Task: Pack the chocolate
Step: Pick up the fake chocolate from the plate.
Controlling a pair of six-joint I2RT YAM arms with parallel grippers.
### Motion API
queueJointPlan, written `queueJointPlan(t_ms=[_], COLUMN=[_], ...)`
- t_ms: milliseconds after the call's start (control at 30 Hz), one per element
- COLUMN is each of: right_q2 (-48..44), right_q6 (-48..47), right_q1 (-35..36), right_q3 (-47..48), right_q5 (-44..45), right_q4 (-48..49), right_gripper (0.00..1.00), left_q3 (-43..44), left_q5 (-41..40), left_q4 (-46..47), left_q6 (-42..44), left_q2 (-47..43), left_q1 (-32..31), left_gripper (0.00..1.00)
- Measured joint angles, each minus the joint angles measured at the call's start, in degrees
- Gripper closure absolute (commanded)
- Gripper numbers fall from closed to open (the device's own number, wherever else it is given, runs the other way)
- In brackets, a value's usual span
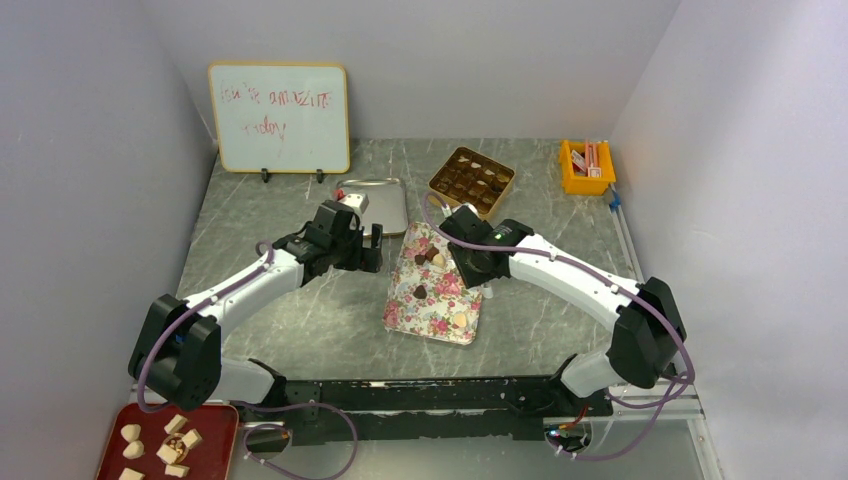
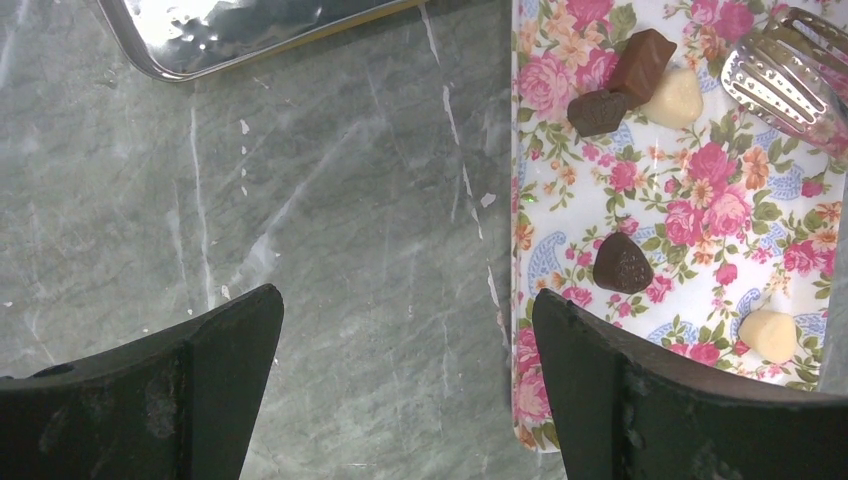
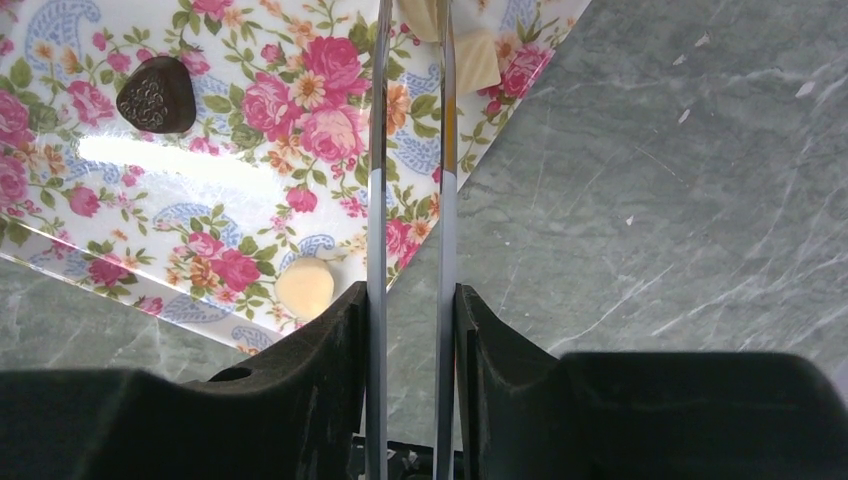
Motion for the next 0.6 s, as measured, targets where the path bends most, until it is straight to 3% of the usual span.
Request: queueJointPlan(t_ms=[600], right_q2=[-0.2], right_q6=[0.6], right_q1=[0.0], right_q3=[3.2], right_q5=[1.1], right_q4=[-3.0], right_gripper=[1.00], left_q3=[0.0], left_q5=[0.1], left_q4=[0.4], left_q6=[0.0], left_q2=[0.0], left_q1=[0.4], left_gripper=[0.00])
